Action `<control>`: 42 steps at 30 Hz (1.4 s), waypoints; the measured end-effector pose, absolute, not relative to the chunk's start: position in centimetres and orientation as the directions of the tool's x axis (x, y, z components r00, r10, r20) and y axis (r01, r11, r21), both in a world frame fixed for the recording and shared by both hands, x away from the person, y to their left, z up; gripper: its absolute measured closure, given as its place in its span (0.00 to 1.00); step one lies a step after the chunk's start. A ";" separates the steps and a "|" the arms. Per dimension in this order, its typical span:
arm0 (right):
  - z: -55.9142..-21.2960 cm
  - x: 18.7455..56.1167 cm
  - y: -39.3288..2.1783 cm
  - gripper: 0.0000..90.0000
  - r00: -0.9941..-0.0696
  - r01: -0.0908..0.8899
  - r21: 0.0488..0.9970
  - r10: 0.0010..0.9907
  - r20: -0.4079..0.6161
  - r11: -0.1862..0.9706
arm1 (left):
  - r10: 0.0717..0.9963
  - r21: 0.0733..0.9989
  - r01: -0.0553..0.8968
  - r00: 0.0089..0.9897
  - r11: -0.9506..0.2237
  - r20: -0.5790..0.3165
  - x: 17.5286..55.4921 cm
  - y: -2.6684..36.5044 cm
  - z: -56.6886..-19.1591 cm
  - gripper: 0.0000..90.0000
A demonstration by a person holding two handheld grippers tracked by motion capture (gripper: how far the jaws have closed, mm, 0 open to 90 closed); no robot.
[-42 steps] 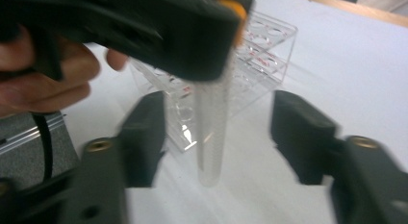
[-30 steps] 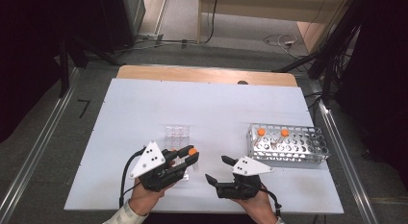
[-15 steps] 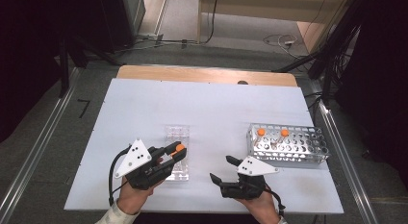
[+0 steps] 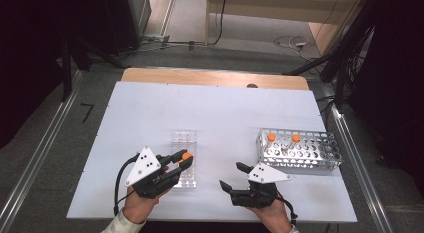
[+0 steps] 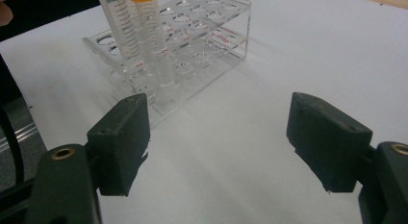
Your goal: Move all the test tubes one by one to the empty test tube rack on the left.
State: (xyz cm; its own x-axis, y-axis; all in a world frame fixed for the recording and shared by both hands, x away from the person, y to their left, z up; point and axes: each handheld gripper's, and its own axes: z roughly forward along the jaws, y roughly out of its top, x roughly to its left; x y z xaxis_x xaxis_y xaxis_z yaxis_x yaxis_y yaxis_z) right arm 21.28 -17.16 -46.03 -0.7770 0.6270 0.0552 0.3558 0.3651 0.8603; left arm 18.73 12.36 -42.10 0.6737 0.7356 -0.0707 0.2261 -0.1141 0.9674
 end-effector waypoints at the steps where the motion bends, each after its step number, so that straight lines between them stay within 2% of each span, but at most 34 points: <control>1: -46.0 21.3 -17.2 0.24 -0.777 0.355 0.860 0.627 0.054 0.366 | 0.736 0.966 0.225 0.675 -0.126 -0.062 18.7 12.3 -42.2 0.78; 14: -46.1 21.3 -17.3 0.24 -0.774 0.359 0.860 0.630 0.056 0.364 | 0.739 0.956 0.245 0.672 -0.163 -0.046 18.8 11.7 -43.4 0.77; 17: -46.1 21.3 -17.3 0.24 -0.774 0.361 0.858 0.630 0.058 0.365 | 0.738 0.956 0.249 0.672 -0.155 -0.056 18.8 11.8 -43.4 0.71; 21: -46.1 21.3 -17.3 0.24 -0.774 0.362 0.858 0.630 0.059 0.364 | 0.738 0.957 0.250 0.672 -0.149 -0.060 18.8 11.9 -43.3 0.70; 27: -46.1 21.2 -17.3 0.25 -0.772 0.360 0.861 0.632 0.058 0.360 | 0.749 0.960 0.251 0.658 -0.122 -0.077 18.9 12.0 -43.3 0.52; 29: -46.0 21.2 -17.4 0.25 -0.769 0.361 0.861 0.636 0.058 0.358 | 0.770 0.961 0.249 0.634 -0.117 -0.070 18.9 11.9 -43.2 0.38; 32: -45.9 21.3 -17.6 0.27 -0.766 0.358 0.865 0.641 0.056 0.351 | 0.782 0.962 0.253 0.619 -0.104 -0.079 19.0 12.0 -43.3 0.28; 42: -45.4 21.5 -19.1 0.28 -0.738 0.352 0.878 0.673 0.048 0.324 | 0.794 0.960 0.266 0.600 -0.084 -0.097 19.2 12.3 -43.4 0.25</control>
State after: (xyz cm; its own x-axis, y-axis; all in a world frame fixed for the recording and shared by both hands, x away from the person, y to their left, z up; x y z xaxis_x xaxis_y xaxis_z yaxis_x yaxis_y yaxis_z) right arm 21.54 -19.06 -45.43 -0.7380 0.6731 0.0480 0.3525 0.3238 0.8780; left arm 19.24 12.33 -43.41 0.5998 0.7943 -0.0969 0.2662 -0.0839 0.9603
